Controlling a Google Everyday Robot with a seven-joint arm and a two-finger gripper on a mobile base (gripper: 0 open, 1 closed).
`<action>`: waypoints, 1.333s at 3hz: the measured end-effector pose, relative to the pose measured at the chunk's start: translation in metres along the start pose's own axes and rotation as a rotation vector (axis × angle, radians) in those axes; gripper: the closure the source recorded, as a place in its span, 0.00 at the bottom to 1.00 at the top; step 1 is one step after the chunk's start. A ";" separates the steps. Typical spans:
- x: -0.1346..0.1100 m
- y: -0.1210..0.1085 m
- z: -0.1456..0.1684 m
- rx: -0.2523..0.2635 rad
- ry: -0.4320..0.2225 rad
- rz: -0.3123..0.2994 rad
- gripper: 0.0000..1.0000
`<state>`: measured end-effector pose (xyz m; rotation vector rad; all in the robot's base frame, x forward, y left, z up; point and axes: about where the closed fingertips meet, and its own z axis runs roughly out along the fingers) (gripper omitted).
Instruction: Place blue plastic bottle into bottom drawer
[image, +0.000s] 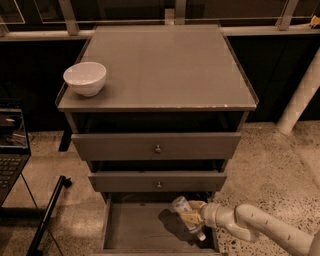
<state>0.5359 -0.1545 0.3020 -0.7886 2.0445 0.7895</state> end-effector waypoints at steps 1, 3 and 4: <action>0.028 -0.010 0.015 -0.017 0.042 0.054 1.00; 0.077 -0.014 0.039 -0.062 0.168 0.122 1.00; 0.078 -0.014 0.039 -0.062 0.172 0.122 0.82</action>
Offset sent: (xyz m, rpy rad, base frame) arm -0.0137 -0.0017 -0.1036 -0.0546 0.2509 0.0394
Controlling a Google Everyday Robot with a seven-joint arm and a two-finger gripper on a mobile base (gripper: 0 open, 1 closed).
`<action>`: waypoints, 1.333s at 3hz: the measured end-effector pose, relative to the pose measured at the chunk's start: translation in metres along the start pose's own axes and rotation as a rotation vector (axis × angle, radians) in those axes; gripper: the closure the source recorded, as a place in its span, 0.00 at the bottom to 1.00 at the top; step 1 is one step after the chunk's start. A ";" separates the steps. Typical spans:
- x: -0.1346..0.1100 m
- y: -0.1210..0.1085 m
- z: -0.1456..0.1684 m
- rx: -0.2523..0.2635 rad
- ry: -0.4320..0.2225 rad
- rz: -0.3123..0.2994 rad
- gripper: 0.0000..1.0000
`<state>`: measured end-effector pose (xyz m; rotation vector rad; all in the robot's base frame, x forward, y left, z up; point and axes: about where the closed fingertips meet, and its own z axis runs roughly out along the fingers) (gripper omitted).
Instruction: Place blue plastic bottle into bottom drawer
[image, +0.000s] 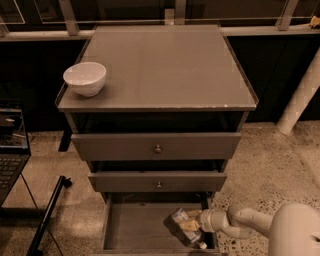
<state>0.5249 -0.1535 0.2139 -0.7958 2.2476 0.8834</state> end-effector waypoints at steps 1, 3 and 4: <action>0.000 0.000 0.000 0.000 0.000 0.000 0.59; 0.000 0.000 0.000 0.000 0.000 0.000 0.13; 0.000 0.000 0.000 0.000 0.000 0.000 0.00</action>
Offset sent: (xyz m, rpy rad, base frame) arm 0.0000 0.0000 0.0000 0.0000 0.0000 0.0000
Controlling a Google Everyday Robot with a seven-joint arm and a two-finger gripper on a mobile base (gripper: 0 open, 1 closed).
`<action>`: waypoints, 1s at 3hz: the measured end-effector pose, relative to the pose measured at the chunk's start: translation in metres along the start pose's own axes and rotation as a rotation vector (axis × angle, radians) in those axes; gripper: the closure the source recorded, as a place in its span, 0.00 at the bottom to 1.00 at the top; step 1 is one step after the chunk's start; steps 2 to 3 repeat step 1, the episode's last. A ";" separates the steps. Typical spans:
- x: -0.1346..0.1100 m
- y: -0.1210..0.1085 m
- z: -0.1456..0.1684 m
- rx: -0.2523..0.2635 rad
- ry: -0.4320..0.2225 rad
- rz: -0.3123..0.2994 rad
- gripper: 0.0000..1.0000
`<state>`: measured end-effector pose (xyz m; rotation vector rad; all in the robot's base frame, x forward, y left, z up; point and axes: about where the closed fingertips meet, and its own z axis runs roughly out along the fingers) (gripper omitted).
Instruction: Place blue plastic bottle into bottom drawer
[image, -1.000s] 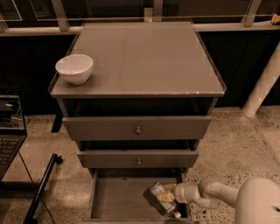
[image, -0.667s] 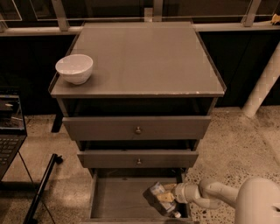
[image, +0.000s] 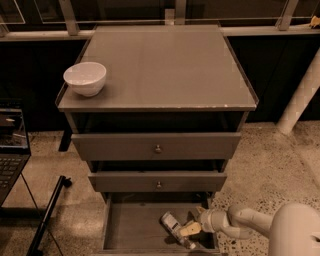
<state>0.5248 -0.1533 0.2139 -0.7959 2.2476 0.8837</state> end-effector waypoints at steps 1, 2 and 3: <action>0.000 0.000 0.000 0.000 0.000 0.000 0.00; 0.000 0.000 0.000 0.000 0.000 0.000 0.00; 0.000 0.000 0.000 0.000 0.000 0.000 0.00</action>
Offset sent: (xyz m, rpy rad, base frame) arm 0.0000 0.0000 0.0000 0.0000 0.0000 0.0000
